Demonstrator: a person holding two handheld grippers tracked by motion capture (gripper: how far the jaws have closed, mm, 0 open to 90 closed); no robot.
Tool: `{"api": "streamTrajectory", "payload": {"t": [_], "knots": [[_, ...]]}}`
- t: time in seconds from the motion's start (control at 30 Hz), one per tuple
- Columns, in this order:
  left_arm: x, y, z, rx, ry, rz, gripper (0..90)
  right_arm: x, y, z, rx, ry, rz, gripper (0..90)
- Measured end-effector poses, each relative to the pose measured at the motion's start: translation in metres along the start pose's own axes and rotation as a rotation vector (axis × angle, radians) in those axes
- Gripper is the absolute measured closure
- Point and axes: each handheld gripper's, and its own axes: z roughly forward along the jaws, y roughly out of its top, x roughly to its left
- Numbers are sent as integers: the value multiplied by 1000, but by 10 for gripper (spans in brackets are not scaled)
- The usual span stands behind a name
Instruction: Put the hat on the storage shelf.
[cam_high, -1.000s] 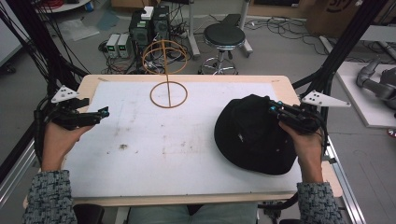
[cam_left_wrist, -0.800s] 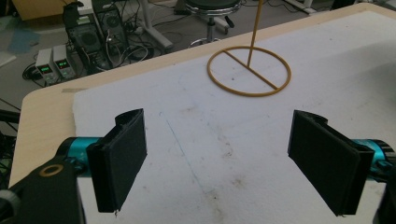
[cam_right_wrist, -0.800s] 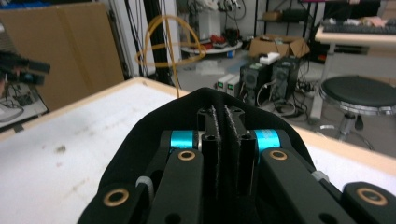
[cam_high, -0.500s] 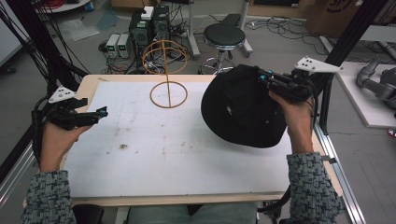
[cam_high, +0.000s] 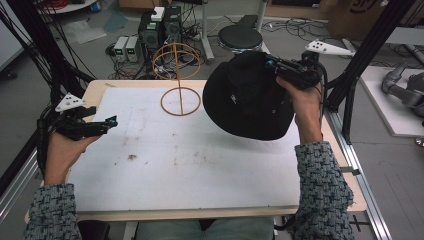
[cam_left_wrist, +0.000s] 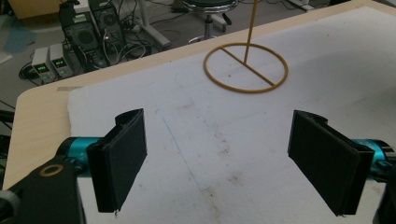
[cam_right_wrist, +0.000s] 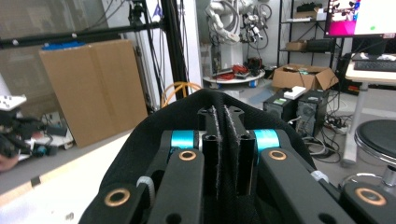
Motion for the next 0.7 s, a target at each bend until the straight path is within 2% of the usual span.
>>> {"api": "streamTrajectory", "payload": {"t": [0.4, 0.7], "knots": [[-2, -1, 1, 3, -5, 1, 199, 0, 21, 22, -73, 53, 58, 868], [-1, -1, 2, 1, -7, -3, 199, 4, 34, 40, -86, 67, 68, 868]]}}
